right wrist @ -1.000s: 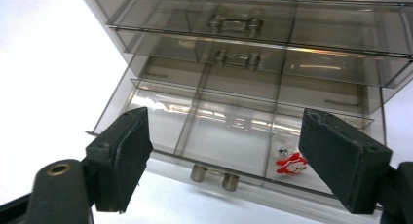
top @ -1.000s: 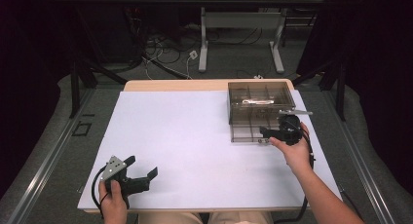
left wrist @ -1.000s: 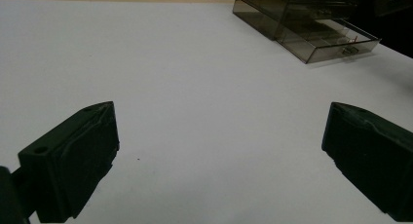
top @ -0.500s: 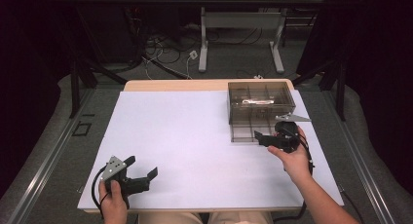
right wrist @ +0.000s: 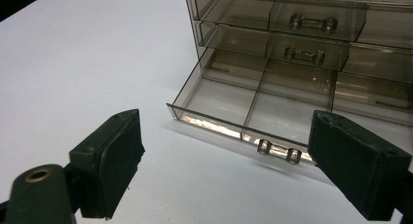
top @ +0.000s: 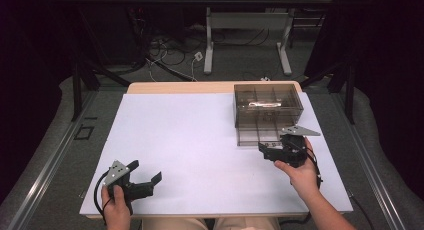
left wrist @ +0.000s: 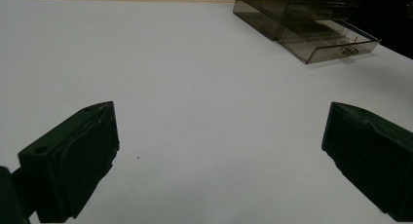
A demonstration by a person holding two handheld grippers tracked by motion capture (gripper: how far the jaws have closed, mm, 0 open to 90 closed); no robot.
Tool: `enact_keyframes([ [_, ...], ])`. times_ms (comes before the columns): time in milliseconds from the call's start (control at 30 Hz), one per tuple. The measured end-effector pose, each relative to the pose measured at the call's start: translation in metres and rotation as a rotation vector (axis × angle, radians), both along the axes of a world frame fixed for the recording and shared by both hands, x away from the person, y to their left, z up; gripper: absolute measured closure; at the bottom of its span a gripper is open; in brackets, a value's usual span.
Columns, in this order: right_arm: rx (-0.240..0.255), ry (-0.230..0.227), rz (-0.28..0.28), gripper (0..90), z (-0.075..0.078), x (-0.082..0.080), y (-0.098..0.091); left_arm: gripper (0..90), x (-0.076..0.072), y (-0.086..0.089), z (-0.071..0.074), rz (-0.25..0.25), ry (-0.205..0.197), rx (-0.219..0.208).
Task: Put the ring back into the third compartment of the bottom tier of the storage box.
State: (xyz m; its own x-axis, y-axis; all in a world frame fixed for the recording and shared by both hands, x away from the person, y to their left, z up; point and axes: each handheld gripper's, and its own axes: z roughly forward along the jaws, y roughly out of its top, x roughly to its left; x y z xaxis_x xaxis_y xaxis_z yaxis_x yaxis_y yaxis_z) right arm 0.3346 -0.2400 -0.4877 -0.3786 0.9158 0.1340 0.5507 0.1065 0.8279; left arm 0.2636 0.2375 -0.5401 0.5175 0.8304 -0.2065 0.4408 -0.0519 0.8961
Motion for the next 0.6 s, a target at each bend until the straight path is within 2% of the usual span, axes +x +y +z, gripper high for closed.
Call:
enact_keyframes([
  [233,0.002,-0.013,-0.005,12.3,-0.008,-0.01,-0.003,0.3,0.0,0.0,0.0,0.001,0.0,0.0],
  [467,0.026,-0.022,-0.01,12.3,-0.02,-0.022,-0.005,0.2,0.0,0.0,0.0,0.002,-0.001,0.0],
  [600,0.016,-0.034,-0.01,12.3,-0.028,-0.031,-0.006,0.3,0.0,0.0,0.0,0.002,-0.002,0.001],
])
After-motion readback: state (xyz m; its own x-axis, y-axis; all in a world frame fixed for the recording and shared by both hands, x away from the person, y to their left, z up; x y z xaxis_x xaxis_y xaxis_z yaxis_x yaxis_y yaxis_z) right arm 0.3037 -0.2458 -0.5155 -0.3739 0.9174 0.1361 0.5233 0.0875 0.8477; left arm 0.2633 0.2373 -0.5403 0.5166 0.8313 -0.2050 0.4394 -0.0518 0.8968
